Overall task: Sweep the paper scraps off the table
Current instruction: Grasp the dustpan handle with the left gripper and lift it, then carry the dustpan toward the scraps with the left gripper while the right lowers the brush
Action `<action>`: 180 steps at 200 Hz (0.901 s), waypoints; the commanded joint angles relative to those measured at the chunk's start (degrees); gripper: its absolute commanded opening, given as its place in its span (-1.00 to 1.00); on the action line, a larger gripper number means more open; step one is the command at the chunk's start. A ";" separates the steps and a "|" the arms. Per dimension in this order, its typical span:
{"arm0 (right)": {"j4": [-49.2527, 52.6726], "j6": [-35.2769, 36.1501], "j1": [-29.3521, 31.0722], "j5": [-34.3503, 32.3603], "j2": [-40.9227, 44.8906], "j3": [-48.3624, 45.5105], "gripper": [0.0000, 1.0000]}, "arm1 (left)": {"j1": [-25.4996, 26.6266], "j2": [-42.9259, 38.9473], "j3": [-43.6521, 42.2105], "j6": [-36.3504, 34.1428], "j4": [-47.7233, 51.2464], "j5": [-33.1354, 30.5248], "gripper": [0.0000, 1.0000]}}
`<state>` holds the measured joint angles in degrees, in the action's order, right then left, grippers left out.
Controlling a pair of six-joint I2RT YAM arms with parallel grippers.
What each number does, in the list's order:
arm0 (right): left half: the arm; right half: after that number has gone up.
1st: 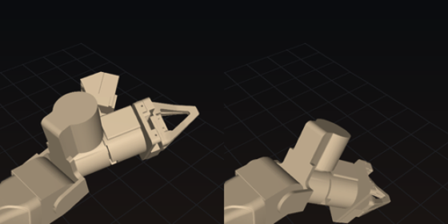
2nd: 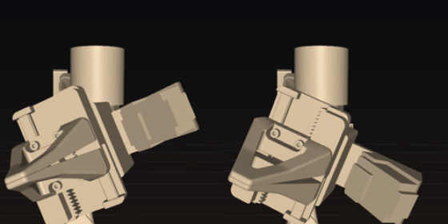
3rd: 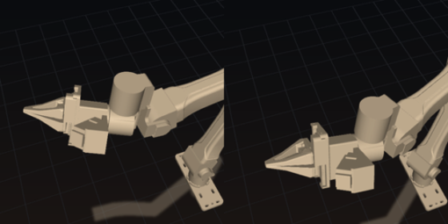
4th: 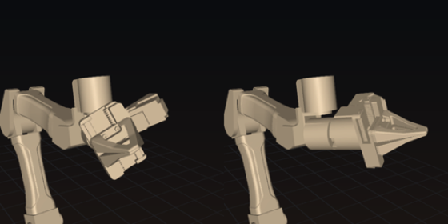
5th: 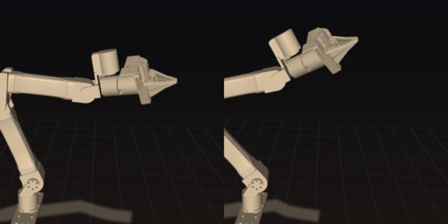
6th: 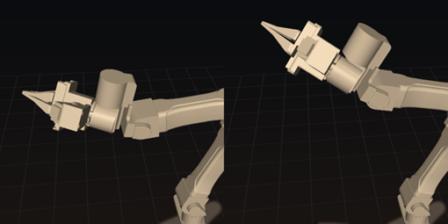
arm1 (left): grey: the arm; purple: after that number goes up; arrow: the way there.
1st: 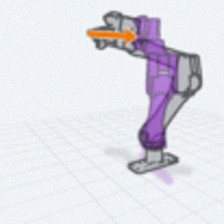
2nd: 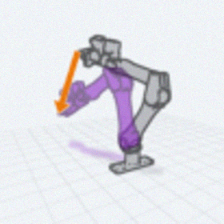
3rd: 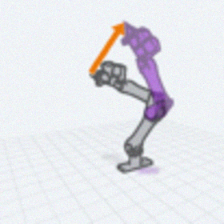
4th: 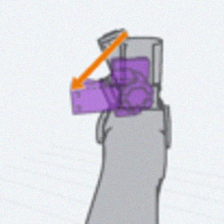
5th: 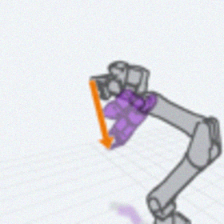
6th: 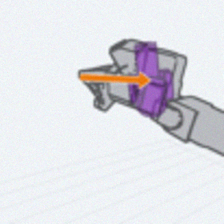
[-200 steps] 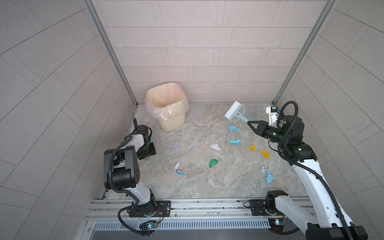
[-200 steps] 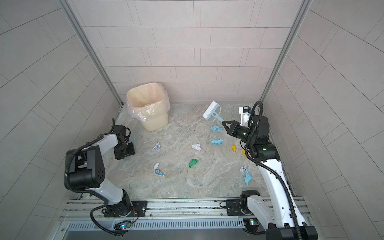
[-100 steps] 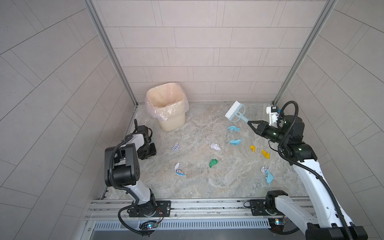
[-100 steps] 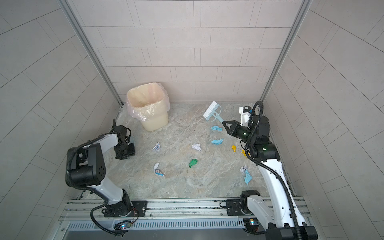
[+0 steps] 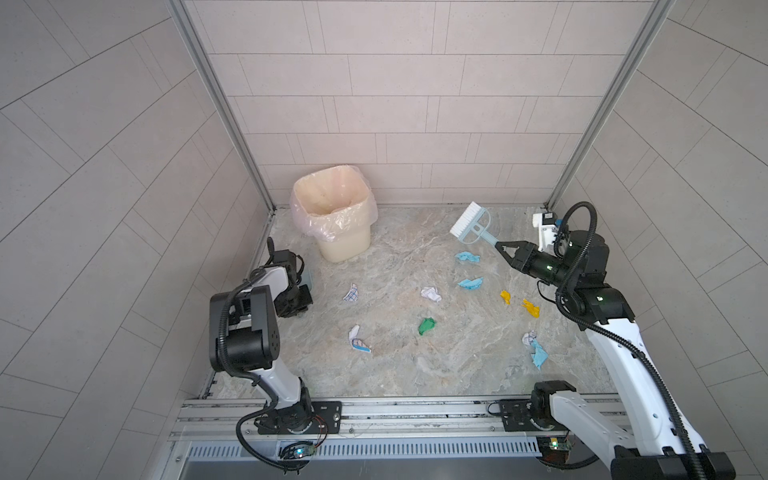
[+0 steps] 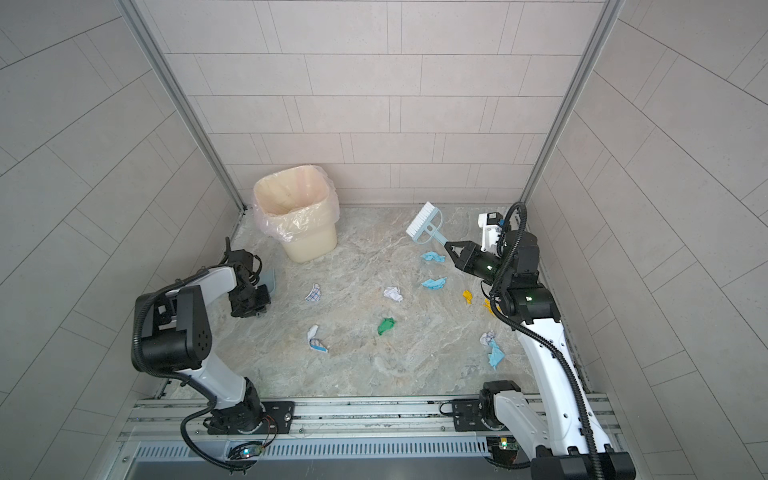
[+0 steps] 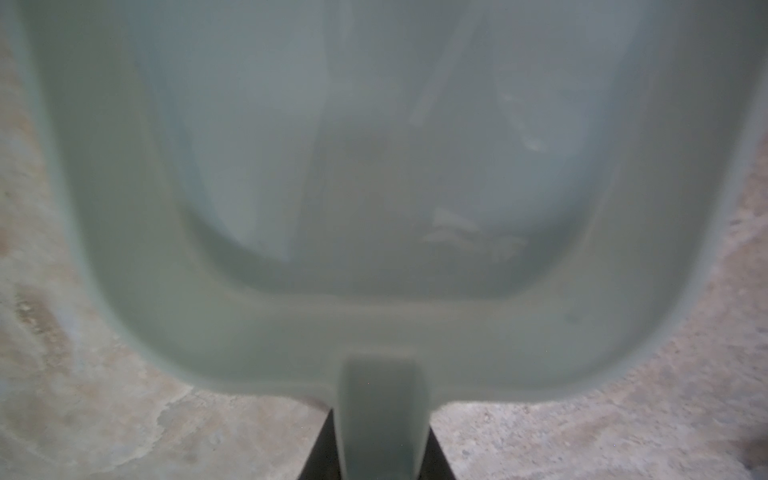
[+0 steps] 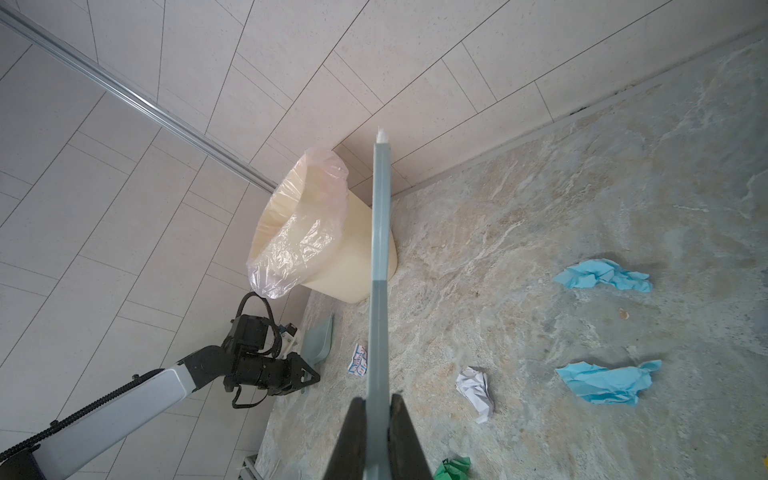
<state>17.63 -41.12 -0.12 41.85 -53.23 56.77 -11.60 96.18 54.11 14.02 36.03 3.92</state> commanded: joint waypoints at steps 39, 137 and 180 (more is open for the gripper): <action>0.33 1.25 -0.38 0.68 0.76 1.37 -1.00 | -0.01 -3.02 -2.07 1.65 1.87 -2.05 -1.00; 7.02 6.11 -0.23 -0.24 -0.81 0.71 -1.00 | 0.58 -30.11 -1.22 5.82 11.97 -10.45 -1.00; 17.10 12.81 -0.23 -1.68 -3.44 4.39 -1.00 | 6.93 -37.29 1.52 8.72 14.28 -11.03 -1.00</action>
<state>28.62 -33.69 -0.19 41.04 -56.18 57.71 -7.86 62.67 52.49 20.10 46.54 -5.39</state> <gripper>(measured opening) 0.120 0.213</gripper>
